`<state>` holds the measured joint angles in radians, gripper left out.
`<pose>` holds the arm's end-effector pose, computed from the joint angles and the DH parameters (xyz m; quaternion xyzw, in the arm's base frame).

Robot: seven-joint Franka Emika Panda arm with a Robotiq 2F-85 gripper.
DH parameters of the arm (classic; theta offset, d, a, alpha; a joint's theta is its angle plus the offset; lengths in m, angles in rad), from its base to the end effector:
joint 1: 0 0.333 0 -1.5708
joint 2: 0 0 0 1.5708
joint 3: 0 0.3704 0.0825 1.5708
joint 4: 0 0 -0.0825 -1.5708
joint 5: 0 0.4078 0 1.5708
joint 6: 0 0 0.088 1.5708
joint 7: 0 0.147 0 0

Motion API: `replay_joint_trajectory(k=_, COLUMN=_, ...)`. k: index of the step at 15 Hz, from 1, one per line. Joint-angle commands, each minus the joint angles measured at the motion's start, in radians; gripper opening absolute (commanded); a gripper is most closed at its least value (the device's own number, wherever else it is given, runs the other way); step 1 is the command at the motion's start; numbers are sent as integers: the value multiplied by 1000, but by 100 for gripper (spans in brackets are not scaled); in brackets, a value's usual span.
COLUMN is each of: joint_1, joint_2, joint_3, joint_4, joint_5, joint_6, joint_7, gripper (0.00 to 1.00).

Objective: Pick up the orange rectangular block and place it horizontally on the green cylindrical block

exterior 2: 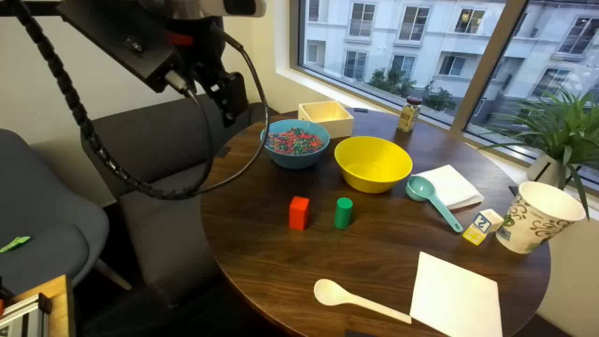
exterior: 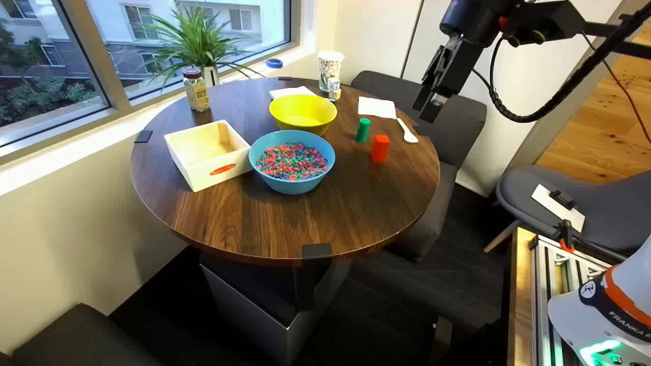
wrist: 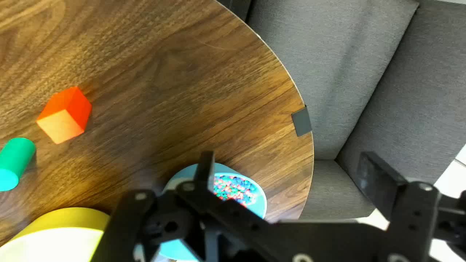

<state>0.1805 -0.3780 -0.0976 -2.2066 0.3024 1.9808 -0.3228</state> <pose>0.4623 0.0634 0.5561 -0.9726 -0.1516 -0.0916 0.1504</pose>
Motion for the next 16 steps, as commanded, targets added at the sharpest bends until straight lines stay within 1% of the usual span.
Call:
replay_joint_trajectory(k=1, joint_1=-27, joint_2=2, joint_3=23, joint_4=2, joint_5=10, joint_6=-5, joint_7=-7, gripper=100)
replay_joint_trajectory(k=6, joint_1=-27, joint_2=2, joint_3=23, joint_4=2, joint_5=10, joint_6=-5, joint_7=-7, gripper=100)
replay_joint_trajectory(k=8, joint_1=-71, joint_2=37, joint_3=15, joint_4=17, joint_5=-5, joint_6=-31, joint_7=91, gripper=100)
replay_joint_trajectory(k=13, joint_1=-173, joint_2=127, joint_3=-3, joint_4=30, joint_5=-34, joint_6=-50, joint_7=221, gripper=100)
replay_joint_trajectory(k=16, joint_1=-219, joint_2=197, joint_3=-3, joint_4=52, joint_5=-45, joint_6=-64, joint_7=318, gripper=100)
